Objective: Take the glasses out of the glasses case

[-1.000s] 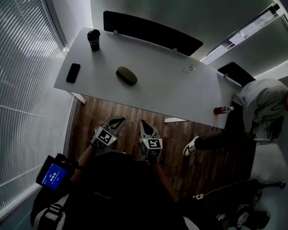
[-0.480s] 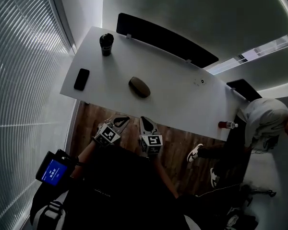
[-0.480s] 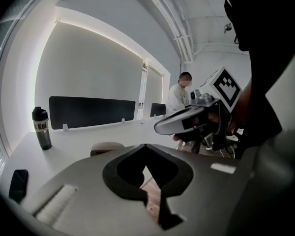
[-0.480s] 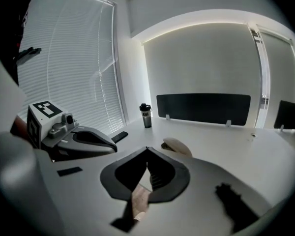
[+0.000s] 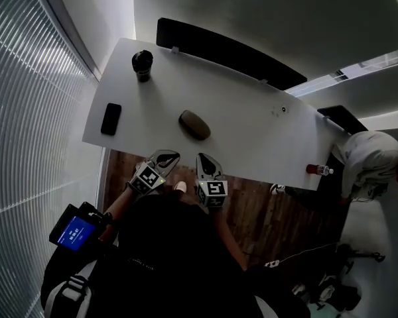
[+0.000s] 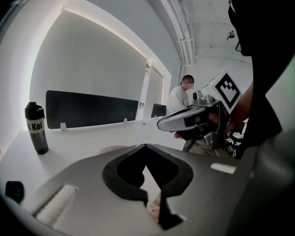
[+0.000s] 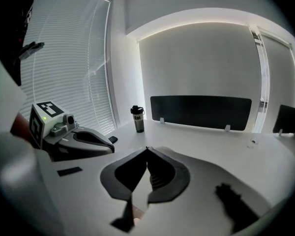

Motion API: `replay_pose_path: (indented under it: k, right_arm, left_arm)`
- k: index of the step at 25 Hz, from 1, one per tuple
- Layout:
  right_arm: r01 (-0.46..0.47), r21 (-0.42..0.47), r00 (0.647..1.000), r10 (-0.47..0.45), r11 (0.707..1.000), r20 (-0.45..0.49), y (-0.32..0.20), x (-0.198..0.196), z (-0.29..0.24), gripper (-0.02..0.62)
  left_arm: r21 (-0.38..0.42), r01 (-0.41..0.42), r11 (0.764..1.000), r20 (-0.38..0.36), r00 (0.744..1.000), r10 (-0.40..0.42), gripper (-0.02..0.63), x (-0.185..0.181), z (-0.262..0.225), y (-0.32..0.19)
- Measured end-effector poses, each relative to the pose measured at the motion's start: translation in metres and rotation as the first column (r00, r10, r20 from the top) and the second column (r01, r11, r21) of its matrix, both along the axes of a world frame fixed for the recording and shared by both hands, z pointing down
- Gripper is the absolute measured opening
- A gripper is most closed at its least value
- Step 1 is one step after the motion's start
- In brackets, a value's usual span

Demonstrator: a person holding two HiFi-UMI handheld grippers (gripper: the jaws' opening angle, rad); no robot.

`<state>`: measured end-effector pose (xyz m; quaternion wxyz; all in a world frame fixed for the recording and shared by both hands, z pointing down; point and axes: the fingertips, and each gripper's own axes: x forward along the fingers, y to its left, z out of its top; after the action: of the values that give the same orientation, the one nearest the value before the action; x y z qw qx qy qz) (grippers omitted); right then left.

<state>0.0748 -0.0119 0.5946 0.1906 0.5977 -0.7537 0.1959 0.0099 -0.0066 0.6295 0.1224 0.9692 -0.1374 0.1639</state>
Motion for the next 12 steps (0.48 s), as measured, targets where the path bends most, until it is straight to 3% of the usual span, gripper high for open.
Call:
replay_pose_path:
  k: [7,12]
  right_arm:
    - [0.013,-0.029,1.0,-0.014,0.999,-0.018,-0.023,0.033,0.018,0.006]
    - [0.149,-0.006,0.988,-0.15,0.989,-0.039,-0.054,0.045,0.031,0.006]
  left_arm:
    - [-0.003,0.011,1.0,0.018,1.0,-0.011,0.007,0.029,0.007,-0.025]
    - [-0.015,0.062,0.998,0.057,0.997,-0.061,0.007,0.049,0.016,-0.05]
